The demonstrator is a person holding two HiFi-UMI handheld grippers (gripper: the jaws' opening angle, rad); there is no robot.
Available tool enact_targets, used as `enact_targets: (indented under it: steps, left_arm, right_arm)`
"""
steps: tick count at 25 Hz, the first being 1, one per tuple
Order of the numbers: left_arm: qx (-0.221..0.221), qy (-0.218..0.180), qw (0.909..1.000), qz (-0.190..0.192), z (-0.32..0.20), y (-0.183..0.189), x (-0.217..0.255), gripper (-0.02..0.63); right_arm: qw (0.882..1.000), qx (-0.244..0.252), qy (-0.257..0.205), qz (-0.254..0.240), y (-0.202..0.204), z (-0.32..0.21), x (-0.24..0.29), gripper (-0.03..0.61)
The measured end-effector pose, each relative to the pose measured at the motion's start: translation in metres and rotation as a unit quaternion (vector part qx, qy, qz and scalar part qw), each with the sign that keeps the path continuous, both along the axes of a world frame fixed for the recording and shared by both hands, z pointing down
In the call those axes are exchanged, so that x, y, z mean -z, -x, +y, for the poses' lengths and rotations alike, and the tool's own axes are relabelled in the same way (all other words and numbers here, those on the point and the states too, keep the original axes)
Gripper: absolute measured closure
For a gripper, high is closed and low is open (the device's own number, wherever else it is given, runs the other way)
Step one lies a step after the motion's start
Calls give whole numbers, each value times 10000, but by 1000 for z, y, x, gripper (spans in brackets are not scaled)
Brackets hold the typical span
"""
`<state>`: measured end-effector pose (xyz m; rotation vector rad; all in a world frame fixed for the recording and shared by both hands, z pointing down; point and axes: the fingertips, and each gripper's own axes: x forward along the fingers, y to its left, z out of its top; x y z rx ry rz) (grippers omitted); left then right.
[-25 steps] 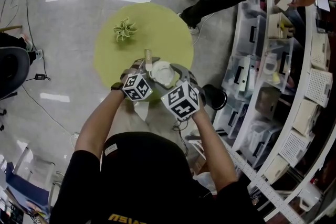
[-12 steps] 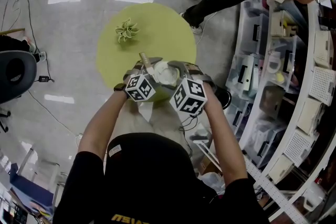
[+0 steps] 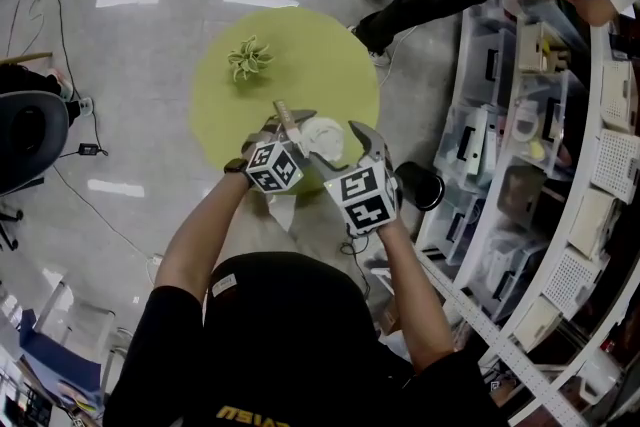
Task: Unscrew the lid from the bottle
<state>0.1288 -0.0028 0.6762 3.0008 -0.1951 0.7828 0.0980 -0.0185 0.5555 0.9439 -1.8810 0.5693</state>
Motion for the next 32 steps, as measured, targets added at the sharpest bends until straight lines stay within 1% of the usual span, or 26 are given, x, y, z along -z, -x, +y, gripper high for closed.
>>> enact_targets:
  steps: [2,3,4,5,7,9,12,18,20,22,27,32]
  left_arm:
    - [0,2,10000,-8,0,0,0,212]
    - [-3,0,10000,-11,0,-1,-1,212]
    - [-6,-1,10000,-13,1,-1,-1,210]
    - [-8,-1,10000,-13,1,-1,-1,212]
    - [-7,1,10000,-14,1,-1,-1,210]
    - [-7,-1,10000,-18,1,-1,-1,212]
    - [-12,0,10000,-21,2,-1,0,212]
    - [-3,4,10000,-19,0,-1,-2,212]
    - [-9,2,10000,-18,1,-2,-2,212]
    - [-14,-2,10000,-15,1,-2,-2,212]
    - [-23,-9,10000,-20,1,-1,-2,212]
    - [-33,-7,10000,-22,1,-1,-2,212]
  right_arm:
    - [9972,-712,183,-148,-4,-1,-5,218]
    - [9953,-914,257,-214,-4,0,-6,218]
    - [9941,-1013,287,-252,-4,1,-6,226]
    - [9938,-1047,276,-256,-4,1,-6,239]
    - [9938,-1068,222,-224,-4,2,-5,238]
    - [9933,-1108,225,-230,-4,3,-5,235]
    - [9932,-1099,291,-261,0,4,-4,206]
    - [9925,-1171,354,-69,4,3,-15,209]
    - [9932,-1084,414,-103,5,4,-17,232]
    - [9950,-875,459,-107,6,4,-17,233]
    - [9980,36,628,-103,9,6,-18,235]
    - [9930,800,862,-63,12,8,-19,235]
